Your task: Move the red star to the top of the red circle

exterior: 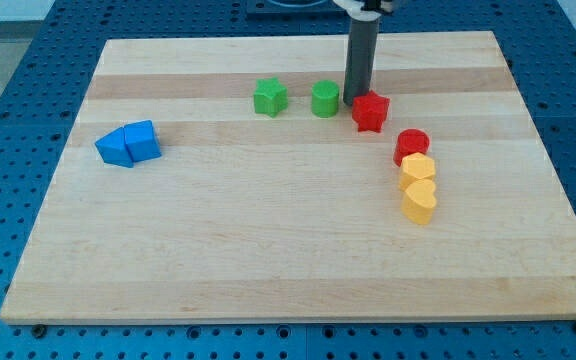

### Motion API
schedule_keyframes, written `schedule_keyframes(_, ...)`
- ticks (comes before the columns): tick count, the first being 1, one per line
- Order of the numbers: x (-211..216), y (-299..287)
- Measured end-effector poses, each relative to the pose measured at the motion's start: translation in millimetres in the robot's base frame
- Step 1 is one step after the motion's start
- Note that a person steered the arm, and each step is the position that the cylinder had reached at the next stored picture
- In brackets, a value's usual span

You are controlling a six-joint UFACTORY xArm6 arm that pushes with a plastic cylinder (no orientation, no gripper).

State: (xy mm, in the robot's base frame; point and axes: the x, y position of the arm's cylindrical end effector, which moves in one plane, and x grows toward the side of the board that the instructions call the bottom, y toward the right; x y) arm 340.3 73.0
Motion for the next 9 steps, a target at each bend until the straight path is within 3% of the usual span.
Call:
schedule_keyframes(3,14.0,-31.7)
schedule_keyframes(9,14.1,56.9)
